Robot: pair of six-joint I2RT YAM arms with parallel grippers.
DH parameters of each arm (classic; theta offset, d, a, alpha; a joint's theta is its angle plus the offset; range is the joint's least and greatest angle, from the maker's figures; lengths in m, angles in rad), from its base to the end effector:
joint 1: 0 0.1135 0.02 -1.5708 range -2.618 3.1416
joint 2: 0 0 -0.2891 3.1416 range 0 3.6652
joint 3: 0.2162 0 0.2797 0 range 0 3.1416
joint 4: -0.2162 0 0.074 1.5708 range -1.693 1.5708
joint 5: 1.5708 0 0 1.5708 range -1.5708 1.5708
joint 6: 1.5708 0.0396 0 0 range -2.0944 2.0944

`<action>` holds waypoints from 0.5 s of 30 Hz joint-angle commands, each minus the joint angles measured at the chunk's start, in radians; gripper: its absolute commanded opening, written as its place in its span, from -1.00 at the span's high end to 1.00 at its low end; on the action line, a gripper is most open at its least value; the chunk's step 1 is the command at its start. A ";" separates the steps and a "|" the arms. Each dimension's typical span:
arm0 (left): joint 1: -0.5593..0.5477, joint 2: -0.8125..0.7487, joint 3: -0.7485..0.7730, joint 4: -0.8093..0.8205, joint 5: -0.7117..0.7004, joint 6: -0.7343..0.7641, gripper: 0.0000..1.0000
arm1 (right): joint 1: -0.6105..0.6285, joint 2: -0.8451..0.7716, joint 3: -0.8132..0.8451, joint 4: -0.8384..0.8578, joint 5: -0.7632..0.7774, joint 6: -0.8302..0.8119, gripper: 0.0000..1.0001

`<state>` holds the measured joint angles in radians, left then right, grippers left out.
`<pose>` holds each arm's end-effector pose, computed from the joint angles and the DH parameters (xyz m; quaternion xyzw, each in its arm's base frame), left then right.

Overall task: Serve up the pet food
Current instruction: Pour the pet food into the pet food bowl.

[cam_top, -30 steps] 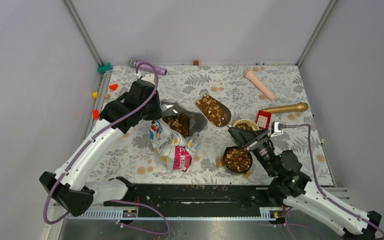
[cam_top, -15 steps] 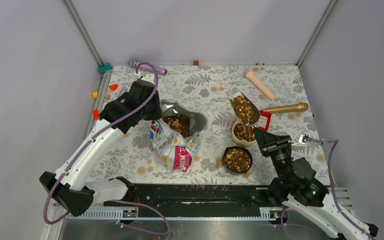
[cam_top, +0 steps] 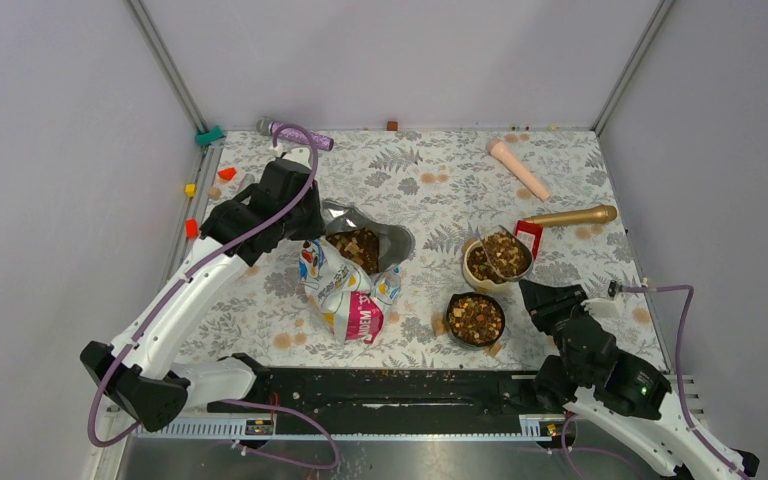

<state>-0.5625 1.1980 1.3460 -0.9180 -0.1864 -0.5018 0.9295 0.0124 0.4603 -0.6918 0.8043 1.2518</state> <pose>0.2214 -0.1309 0.4038 -0.0084 0.9176 -0.1231 0.3779 0.0526 0.0227 0.2650 0.3542 0.6769 0.3602 0.5353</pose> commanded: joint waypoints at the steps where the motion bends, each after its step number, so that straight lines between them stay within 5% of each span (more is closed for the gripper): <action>1: 0.006 0.018 0.022 0.002 0.010 0.011 1.00 | 0.006 -0.036 -0.008 -0.046 0.068 0.094 1.00; 15: 0.005 0.021 0.022 0.002 0.021 0.010 1.00 | 0.006 0.121 0.046 -0.190 0.078 0.130 1.00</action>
<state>-0.5625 1.2083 1.3460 -0.9119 -0.1810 -0.5018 0.9295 0.1268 0.4622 -0.8944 0.8036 1.3338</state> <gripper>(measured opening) 0.013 0.314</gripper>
